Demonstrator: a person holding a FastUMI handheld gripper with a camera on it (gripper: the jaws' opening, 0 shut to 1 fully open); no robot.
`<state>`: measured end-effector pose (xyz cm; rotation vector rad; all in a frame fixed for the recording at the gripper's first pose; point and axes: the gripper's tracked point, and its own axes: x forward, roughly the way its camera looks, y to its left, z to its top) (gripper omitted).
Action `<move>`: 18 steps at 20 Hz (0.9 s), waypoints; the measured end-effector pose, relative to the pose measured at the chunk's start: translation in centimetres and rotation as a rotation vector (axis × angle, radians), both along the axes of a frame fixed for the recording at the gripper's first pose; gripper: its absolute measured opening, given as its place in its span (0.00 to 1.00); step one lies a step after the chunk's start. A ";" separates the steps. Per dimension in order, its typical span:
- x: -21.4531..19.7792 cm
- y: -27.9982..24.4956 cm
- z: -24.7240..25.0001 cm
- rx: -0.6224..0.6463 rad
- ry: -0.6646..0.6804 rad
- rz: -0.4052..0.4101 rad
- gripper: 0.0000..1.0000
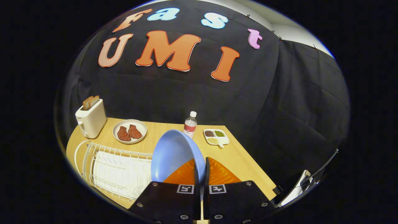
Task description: Take the plate from the dish rack, then take the spoon from the basket and place it into the plate.
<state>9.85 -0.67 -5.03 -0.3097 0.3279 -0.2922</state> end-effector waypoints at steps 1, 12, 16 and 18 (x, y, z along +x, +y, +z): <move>-0.7 0.0 -0.2 0.042 0.004 0.008 0.03; -8.6 0.8 -4.4 0.363 0.075 0.100 0.03; -11.0 0.7 -6.9 0.449 0.096 0.107 0.03; -12.3 0.6 -8.1 0.497 0.113 0.116 0.03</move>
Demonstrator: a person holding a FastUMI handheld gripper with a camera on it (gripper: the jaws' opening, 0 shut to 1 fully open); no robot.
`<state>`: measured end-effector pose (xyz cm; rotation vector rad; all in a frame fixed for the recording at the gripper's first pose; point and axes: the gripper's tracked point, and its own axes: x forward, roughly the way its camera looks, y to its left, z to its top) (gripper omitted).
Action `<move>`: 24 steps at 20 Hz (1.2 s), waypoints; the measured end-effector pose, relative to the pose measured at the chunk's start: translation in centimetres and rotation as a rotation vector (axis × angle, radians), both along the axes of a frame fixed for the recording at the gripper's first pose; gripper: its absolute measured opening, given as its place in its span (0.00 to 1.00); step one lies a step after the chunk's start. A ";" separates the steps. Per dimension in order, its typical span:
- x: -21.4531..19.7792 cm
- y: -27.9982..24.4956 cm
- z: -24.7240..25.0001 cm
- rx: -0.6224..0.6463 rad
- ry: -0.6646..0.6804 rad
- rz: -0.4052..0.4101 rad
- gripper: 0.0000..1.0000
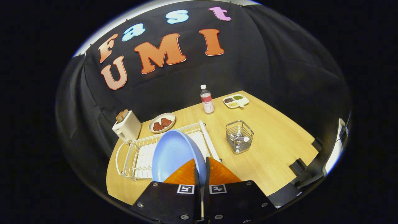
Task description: Take the plate from the dish rack, then take the spoon from the basket and place it into the plate.
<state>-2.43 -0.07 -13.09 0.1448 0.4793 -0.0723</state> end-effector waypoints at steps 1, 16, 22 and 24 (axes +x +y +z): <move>-0.5 -0.2 -0.5 0.013 0.007 0.001 0.03; -4.6 -2.2 -10.2 0.234 0.161 -0.001 0.03; -4.8 -1.7 -13.9 0.275 0.228 -0.002 0.04; -4.7 -1.5 -15.5 0.288 0.256 -0.004 0.03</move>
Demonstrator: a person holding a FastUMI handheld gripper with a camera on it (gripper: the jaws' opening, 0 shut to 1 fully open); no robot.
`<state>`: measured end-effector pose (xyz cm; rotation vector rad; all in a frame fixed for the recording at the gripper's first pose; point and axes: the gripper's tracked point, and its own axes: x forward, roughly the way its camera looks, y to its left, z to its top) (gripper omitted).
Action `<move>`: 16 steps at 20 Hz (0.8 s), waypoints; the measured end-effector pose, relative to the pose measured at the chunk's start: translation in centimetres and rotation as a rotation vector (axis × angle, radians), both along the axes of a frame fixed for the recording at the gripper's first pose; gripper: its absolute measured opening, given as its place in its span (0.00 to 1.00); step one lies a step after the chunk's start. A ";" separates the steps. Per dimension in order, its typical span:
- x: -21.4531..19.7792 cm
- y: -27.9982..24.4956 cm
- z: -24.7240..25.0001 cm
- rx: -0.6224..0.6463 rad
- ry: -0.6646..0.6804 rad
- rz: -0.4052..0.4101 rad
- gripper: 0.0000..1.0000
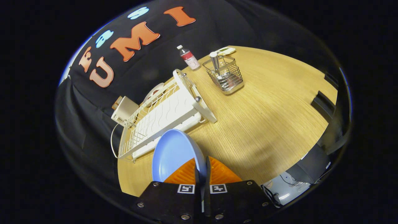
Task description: Take the plate from the dish rack, then take the spoon from the basket and place it into the plate.
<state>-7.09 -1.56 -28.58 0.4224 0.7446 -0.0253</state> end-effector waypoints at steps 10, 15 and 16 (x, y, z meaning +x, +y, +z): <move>0.4 -0.7 -2.1 -0.013 0.042 -0.013 0.10; 1.0 -2.0 -0.4 -0.065 0.023 -0.022 0.29; 1.2 -2.3 0.0 -0.082 0.019 -0.025 0.36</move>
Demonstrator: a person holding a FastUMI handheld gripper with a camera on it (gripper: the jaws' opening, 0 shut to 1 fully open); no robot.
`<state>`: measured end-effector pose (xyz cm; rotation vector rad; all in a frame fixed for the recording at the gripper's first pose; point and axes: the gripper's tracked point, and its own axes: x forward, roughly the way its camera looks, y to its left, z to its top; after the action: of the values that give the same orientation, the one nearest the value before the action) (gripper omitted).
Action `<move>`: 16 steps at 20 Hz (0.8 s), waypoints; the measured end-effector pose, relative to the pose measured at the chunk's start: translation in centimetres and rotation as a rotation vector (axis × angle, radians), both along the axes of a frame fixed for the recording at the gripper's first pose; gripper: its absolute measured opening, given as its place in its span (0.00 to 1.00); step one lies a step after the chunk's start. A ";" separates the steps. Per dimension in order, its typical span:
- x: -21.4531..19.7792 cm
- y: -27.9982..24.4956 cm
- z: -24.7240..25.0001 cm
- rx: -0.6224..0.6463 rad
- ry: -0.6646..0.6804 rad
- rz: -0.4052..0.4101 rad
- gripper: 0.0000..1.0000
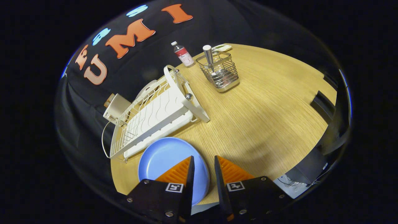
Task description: Take the plate from the dish rack, then take the spoon from the basket and place it into the plate.
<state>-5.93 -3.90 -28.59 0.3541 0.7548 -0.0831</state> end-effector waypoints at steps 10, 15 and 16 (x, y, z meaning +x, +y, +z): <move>3.4 -0.9 7.5 -0.208 -0.093 0.044 0.96; 7.4 -1.9 13.0 -0.403 -0.231 0.076 0.99; 8.4 -2.5 13.9 -0.436 -0.257 0.073 0.99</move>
<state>2.46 -6.44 -14.70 -0.0786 0.4770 -0.1275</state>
